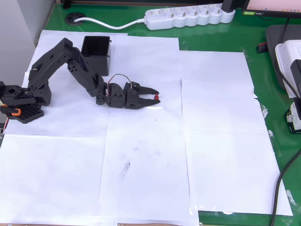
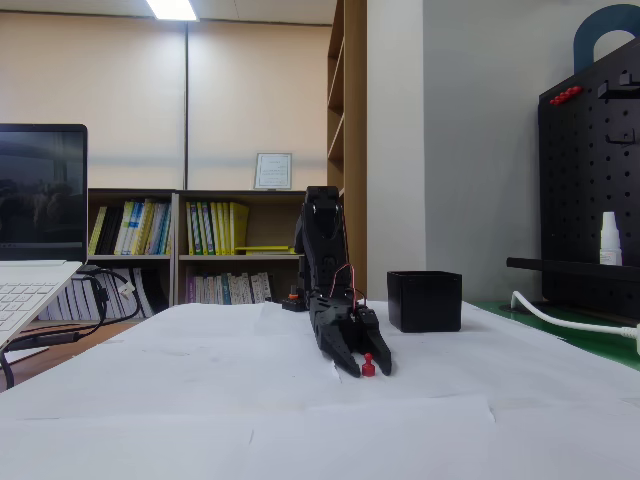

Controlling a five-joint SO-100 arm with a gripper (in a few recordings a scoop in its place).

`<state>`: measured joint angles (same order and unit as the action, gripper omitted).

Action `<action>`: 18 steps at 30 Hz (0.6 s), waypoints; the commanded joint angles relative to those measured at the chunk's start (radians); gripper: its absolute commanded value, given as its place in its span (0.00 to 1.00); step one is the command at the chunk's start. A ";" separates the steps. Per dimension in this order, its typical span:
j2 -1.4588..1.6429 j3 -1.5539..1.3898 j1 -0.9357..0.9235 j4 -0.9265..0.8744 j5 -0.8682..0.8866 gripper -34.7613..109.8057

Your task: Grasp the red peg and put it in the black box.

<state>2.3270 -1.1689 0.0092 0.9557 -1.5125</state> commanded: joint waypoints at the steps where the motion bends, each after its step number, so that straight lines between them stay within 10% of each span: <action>1: 0.002 0.028 -0.003 0.021 -0.005 0.31; 18: -0.005 0.028 -0.005 0.021 -0.018 0.24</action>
<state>2.3286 -1.1674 0.0092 0.9572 -1.5125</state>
